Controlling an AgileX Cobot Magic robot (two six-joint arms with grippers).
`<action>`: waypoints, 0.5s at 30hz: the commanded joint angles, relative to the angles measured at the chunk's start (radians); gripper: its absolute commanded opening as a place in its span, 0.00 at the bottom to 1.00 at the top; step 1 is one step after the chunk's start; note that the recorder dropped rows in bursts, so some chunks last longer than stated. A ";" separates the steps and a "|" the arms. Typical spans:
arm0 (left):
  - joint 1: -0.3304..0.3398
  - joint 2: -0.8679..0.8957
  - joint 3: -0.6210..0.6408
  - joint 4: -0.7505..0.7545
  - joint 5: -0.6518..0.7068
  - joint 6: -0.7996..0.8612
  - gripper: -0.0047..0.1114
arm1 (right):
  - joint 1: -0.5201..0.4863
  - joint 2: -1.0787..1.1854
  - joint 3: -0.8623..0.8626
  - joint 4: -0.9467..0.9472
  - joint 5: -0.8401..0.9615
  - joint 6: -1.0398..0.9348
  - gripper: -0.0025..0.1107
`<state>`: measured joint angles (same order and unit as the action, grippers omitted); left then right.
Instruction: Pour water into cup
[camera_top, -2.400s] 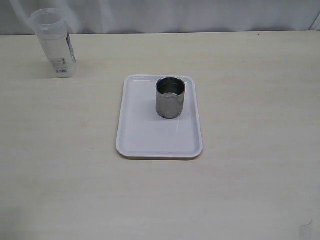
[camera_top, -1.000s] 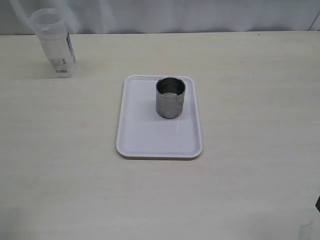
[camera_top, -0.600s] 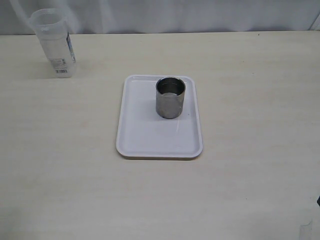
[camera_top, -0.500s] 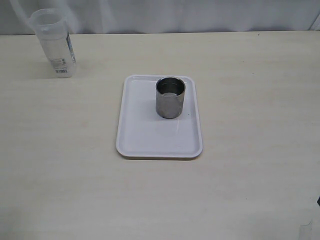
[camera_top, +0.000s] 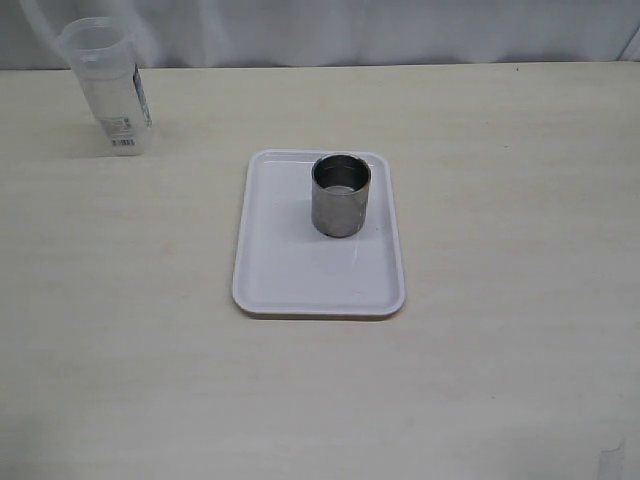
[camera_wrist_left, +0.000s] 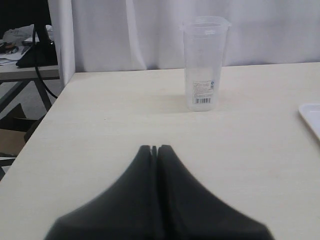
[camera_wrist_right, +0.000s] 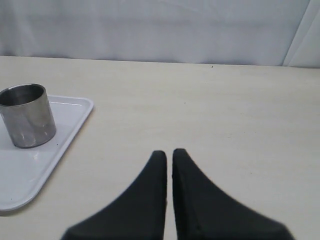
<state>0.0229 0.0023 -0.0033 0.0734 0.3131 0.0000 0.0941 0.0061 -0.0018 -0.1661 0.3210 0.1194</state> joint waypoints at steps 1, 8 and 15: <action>0.001 -0.002 0.003 -0.003 -0.006 0.000 0.04 | -0.015 -0.006 0.002 -0.008 -0.008 -0.004 0.06; 0.001 -0.002 0.003 -0.003 -0.006 0.000 0.04 | -0.009 -0.006 0.002 -0.006 -0.008 -0.004 0.06; 0.001 -0.002 0.003 -0.003 -0.006 0.000 0.04 | -0.009 -0.006 0.002 -0.003 -0.008 -0.004 0.06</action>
<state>0.0229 0.0023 -0.0033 0.0734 0.3131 0.0000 0.0841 0.0061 -0.0018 -0.1661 0.3210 0.1194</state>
